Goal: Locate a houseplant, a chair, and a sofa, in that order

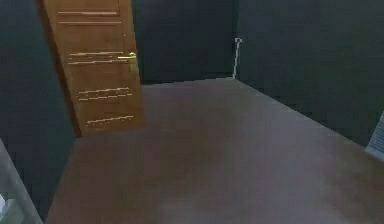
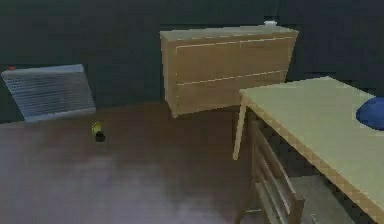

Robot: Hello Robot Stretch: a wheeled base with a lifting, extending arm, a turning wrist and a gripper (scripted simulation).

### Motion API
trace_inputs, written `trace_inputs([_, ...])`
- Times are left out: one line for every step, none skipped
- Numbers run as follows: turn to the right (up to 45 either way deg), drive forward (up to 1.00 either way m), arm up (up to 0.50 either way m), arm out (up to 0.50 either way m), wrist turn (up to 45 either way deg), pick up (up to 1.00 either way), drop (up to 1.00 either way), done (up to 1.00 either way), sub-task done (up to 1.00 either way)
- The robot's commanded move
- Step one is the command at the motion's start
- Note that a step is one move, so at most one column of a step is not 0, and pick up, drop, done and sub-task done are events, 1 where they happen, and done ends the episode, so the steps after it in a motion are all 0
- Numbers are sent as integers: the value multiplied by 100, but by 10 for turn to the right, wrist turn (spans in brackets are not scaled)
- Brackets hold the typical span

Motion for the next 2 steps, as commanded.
trace_inputs([0, 100, 0, 0, 0, 0, 0, 0, 0])
trace_inputs([0, 100, 0, 0, 0, 0, 0, 0, 0])
